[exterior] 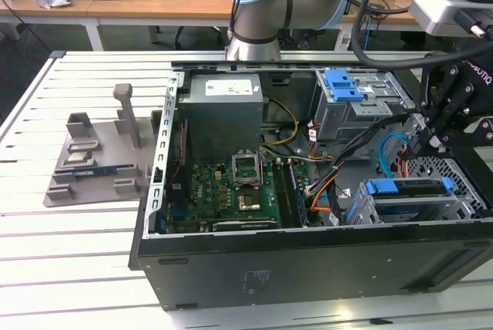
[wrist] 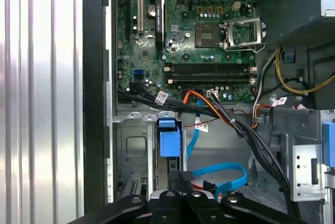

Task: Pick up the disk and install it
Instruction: 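Insert the disk into the insertion slot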

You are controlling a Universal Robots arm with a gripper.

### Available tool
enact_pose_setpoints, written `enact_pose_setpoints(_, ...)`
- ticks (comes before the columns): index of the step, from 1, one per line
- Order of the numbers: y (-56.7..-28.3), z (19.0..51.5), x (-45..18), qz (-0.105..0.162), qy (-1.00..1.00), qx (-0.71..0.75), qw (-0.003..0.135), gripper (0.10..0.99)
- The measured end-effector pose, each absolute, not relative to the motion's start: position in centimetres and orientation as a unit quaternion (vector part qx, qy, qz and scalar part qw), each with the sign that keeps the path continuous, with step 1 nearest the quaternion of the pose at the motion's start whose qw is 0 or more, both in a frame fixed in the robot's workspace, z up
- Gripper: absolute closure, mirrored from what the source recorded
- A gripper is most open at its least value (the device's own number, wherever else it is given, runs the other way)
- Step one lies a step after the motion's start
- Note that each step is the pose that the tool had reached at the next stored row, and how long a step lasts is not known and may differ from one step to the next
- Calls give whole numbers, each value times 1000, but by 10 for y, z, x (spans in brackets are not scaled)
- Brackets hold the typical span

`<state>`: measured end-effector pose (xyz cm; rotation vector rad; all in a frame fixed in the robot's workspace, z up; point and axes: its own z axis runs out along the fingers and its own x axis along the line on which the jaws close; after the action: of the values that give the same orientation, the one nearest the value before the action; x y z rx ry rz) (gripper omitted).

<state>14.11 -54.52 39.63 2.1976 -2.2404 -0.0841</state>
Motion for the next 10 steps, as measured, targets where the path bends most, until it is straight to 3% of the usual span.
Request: enact_pose_setpoints(10, -545, 396, 143, -27, -714, 700, 1, 980)
